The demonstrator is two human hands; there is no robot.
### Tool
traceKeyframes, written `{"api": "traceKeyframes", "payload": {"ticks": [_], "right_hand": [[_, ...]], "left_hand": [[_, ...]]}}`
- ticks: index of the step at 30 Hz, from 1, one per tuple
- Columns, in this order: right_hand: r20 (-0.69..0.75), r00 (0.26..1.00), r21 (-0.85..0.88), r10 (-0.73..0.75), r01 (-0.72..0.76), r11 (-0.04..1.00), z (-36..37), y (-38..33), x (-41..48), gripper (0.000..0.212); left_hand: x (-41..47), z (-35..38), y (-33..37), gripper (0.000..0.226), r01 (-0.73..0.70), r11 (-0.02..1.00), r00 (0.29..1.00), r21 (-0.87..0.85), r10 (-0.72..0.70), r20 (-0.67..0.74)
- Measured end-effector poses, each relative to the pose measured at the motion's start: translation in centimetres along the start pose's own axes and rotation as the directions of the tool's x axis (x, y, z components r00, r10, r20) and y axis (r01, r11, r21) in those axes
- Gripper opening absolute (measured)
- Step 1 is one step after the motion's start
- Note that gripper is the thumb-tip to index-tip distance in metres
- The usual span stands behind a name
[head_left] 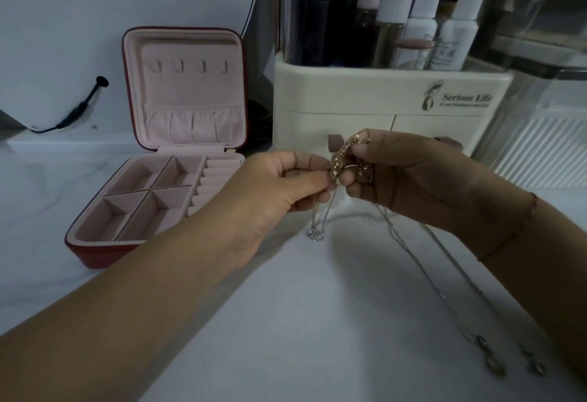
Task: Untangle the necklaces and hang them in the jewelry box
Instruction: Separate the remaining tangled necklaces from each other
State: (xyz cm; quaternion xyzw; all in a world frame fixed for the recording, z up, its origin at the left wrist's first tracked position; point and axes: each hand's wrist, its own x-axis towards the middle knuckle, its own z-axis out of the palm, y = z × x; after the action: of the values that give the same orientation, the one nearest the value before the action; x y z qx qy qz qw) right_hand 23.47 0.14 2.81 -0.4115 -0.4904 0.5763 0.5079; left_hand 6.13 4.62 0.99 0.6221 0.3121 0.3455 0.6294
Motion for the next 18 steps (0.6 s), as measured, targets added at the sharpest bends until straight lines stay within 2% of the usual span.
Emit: {"api": "traceKeyframes", "payload": {"ticks": [4, 10, 18], "right_hand": [[-0.054, 0.999, -0.022, 0.005, -0.006, 1.0, 0.19, -0.2, -0.08, 0.016], [-0.067, 0.998, -0.006, 0.007, -0.008, 1.0, 0.51, -0.15, -0.11, 0.012], [-0.085, 0.996, 0.054, 0.022, -0.017, 0.998, 0.5, -0.53, -0.29, 0.01]], "left_hand": [[-0.12, 0.1, 0.07, 0.007, 0.01, 1.0, 1.0, 0.016, -0.01, 0.012], [0.0, 0.15, 0.23, 0.009, 0.002, 0.999, 0.999, 0.034, -0.001, -0.042], [0.13, -0.03, 0.15, 0.016, 0.013, 0.999, 0.999, 0.033, -0.012, -0.046]]}}
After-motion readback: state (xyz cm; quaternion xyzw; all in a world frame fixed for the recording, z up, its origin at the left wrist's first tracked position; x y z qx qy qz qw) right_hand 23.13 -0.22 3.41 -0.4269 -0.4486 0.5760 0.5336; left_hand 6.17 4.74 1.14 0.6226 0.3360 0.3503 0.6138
